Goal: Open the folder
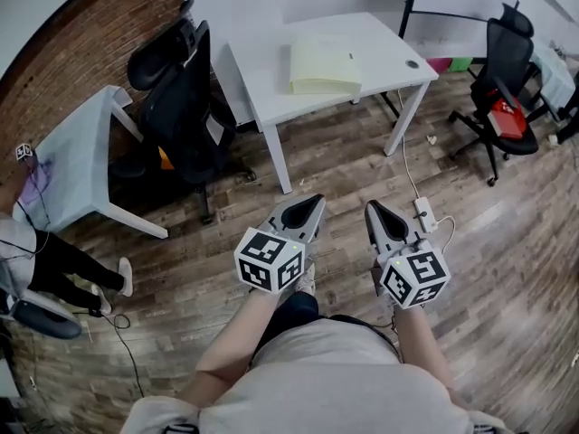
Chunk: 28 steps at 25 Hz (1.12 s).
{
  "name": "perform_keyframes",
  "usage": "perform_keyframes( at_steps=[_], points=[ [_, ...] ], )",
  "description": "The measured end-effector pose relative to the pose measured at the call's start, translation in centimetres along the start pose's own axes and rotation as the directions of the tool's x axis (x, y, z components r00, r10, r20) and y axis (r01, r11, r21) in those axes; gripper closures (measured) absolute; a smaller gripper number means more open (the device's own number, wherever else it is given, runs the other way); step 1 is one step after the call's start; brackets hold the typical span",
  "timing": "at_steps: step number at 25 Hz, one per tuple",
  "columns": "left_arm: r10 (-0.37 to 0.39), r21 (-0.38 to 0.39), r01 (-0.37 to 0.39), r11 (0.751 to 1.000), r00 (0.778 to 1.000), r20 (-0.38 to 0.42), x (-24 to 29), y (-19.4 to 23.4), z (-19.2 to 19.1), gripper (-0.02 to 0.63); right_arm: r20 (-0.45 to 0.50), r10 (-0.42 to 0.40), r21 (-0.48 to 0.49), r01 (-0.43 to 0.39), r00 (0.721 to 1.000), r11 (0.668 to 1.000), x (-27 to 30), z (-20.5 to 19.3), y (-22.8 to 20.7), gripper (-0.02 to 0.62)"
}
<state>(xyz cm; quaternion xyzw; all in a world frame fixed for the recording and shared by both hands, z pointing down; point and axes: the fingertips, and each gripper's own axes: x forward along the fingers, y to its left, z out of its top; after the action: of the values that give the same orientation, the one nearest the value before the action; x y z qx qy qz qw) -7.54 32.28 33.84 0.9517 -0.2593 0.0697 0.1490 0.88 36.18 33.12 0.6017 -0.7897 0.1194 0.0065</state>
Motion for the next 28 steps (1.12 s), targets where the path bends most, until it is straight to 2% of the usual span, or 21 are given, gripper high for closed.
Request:
perform_keyframes(
  at_steps=[12,20,28],
  points=[
    [-0.081,0.029,0.082,0.996,0.996,-0.024,6.4,8.9,4.2,0.588,0.016,-0.082,0.028,0.082,0.996,0.996,10.8,2.5,-3.5,0.572],
    [-0.123,0.016,0.124,0.992,0.991,-0.045,8.8,12.8,5.0,0.588,-0.001,-0.128,0.055,0.128,0.992,0.99,15.6,2.6,-4.6,0.572],
    [-0.137,-0.01,0.137,0.991,0.989,-0.049,10.7,14.7,5.6,0.588,-0.035,-0.144,0.07,0.146,0.989,0.987,17.4,1.9,-5.2,0.572]
  ],
)
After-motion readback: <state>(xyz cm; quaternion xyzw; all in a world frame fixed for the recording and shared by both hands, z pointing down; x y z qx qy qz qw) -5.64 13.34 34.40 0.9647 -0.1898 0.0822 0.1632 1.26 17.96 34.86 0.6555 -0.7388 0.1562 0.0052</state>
